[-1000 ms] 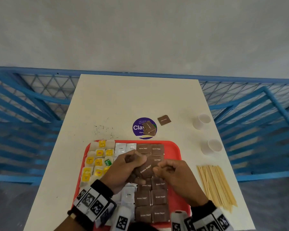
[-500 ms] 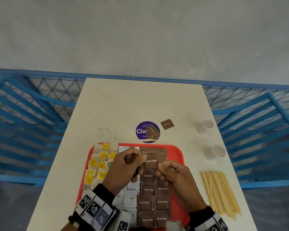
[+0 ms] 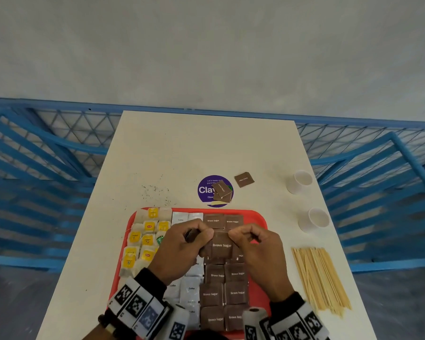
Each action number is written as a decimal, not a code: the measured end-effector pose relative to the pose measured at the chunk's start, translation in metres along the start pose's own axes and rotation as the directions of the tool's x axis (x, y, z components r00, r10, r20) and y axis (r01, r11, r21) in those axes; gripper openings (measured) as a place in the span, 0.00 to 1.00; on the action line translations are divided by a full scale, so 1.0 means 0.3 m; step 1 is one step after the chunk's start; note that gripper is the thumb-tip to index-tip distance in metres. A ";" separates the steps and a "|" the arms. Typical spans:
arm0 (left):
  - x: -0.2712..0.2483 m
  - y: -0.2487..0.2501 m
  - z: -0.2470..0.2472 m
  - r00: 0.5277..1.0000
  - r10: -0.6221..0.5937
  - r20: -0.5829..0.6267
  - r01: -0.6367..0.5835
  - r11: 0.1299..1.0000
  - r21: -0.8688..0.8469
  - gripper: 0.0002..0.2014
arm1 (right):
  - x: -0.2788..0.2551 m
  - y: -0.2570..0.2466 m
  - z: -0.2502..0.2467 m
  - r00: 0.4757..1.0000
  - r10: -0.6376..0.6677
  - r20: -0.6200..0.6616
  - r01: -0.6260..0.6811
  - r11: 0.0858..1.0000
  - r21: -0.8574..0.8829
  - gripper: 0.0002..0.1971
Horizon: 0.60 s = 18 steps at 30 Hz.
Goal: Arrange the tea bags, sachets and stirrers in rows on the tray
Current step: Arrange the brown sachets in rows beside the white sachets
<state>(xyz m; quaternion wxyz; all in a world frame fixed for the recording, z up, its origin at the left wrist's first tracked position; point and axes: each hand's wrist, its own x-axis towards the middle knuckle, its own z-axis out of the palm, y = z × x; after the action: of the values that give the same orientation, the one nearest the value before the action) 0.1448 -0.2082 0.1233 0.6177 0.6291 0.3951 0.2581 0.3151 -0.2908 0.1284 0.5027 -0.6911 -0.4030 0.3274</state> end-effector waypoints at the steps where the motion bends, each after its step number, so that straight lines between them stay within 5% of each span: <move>1: 0.001 -0.005 0.006 1.000 0.014 -0.016 -0.014 1.000 0.015 0.13 | 0.000 0.001 0.006 0.997 -0.064 -0.031 0.061 0.994 -0.085 0.06; 4: 0.006 -0.017 0.023 0.998 0.017 -0.061 -0.016 1.000 0.014 0.13 | -0.006 0.001 0.021 0.982 -0.169 -0.082 0.149 0.967 -0.209 0.05; 9: 0.002 -0.022 0.005 0.994 -0.097 -0.049 0.090 0.989 -0.119 0.13 | -0.011 0.027 -0.005 0.972 0.125 0.198 -0.161 0.971 0.177 0.05; 12: -0.020 -0.038 -0.009 0.980 -0.188 0.062 0.195 0.972 -0.130 0.12 | -0.039 0.073 -0.009 0.949 0.212 0.232 -0.257 0.948 0.185 0.07; 18: -0.056 -0.151 -0.019 0.888 -0.360 0.286 0.334 0.933 0.134 0.16 | -0.071 0.189 0.003 0.864 0.403 0.303 -0.467 0.866 0.179 0.12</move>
<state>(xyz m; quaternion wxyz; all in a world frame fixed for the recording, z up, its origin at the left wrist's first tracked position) 0.1229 -0.2220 0.0823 0.6812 0.6052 0.4110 0.0267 0.3173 -0.3190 0.0748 0.4409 -0.6484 -0.2531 0.5667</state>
